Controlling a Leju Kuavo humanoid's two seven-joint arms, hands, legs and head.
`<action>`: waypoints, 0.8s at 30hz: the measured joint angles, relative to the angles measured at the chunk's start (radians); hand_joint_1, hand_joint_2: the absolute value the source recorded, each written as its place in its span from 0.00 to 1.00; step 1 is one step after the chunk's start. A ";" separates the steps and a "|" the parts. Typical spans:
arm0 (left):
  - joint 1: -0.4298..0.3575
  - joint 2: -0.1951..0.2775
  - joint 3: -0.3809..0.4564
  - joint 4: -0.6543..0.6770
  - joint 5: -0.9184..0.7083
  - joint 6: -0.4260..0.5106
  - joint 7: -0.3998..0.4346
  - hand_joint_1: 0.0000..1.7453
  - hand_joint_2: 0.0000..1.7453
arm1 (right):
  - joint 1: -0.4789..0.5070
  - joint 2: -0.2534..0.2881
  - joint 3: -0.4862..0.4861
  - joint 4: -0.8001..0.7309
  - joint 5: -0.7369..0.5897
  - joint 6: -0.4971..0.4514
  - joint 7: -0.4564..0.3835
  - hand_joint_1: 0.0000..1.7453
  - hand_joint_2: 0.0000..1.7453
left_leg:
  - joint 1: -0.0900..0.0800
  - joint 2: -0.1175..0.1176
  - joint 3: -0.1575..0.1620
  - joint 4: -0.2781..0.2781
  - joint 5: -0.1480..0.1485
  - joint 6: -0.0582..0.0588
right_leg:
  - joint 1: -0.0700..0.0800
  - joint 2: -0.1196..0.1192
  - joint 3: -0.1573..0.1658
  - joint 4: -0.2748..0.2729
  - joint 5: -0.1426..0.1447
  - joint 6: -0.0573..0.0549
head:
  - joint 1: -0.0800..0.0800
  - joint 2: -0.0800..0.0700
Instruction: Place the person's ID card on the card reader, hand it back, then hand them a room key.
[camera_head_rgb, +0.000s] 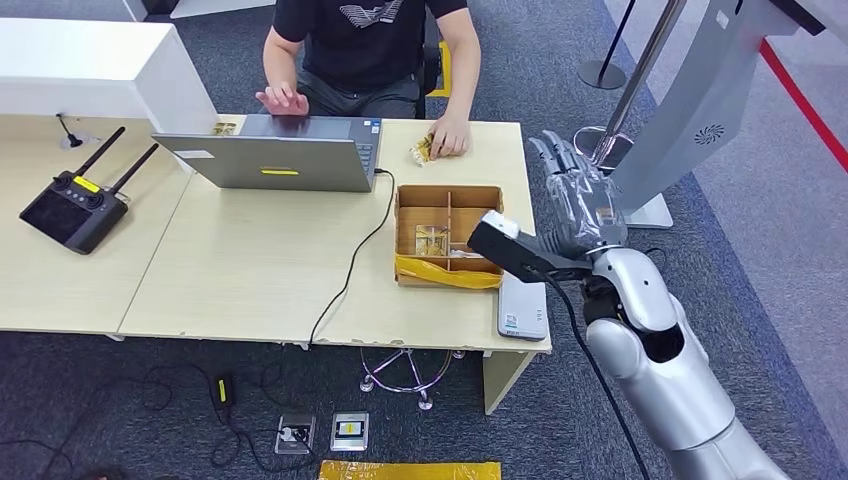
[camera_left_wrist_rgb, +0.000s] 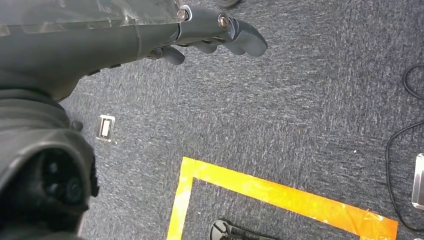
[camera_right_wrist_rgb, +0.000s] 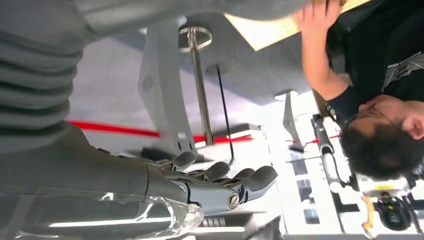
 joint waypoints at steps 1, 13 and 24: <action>0.000 0.000 0.000 0.000 0.001 0.000 0.000 0.00 0.00 | 0.005 -0.002 0.007 -0.008 0.025 0.004 -0.003 0.00 1.00 | 0.000 0.000 0.000 0.000 0.000 0.000 | 0.000 0.000 0.000 0.000 0.000 0.000 | 0.000 0.000; 0.000 -0.003 0.000 0.000 0.006 0.000 0.000 0.00 0.00 | 0.016 -0.004 0.096 -0.043 0.108 0.080 -0.005 0.00 1.00 | 0.000 0.000 0.000 0.000 0.000 0.000 | 0.000 0.000 0.000 0.000 0.000 0.000 | 0.000 0.000; 0.000 -0.004 0.000 0.000 0.009 -0.003 0.008 0.00 0.00 | 0.010 0.017 0.149 -0.026 0.058 0.153 0.037 0.00 1.00 | 0.000 0.000 -0.001 0.000 0.000 0.000 | 0.000 -0.001 0.000 0.000 0.000 0.000 | 0.000 0.000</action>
